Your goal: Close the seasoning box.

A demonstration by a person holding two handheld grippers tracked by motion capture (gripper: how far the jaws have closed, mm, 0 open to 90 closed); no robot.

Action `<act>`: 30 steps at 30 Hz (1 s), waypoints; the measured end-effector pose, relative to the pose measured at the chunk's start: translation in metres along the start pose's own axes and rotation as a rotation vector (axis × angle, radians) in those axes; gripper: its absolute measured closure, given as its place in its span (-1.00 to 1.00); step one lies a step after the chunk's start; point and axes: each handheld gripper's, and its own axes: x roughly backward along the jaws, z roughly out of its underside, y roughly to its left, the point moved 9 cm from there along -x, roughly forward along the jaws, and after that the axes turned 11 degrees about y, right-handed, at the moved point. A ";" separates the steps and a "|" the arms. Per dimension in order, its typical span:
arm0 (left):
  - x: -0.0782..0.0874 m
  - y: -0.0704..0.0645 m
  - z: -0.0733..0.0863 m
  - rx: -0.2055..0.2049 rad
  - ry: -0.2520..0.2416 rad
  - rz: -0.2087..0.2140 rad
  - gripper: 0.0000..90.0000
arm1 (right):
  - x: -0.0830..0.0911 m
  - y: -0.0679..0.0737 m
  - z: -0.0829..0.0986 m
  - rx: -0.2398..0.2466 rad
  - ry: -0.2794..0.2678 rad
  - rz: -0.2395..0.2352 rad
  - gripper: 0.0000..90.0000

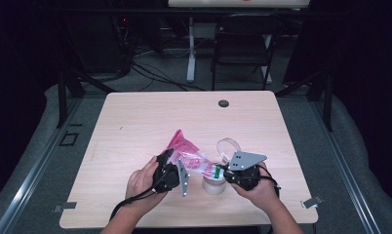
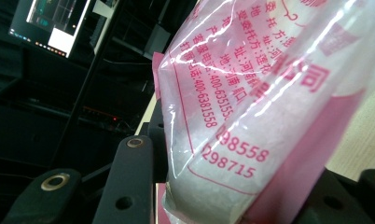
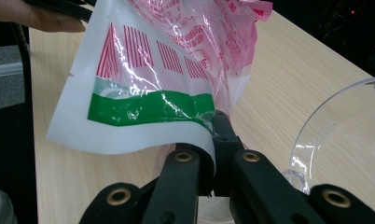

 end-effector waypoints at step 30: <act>-0.012 -0.022 0.018 0.126 -0.001 0.122 0.45 | -0.004 0.006 -0.014 0.015 -0.031 0.017 1.00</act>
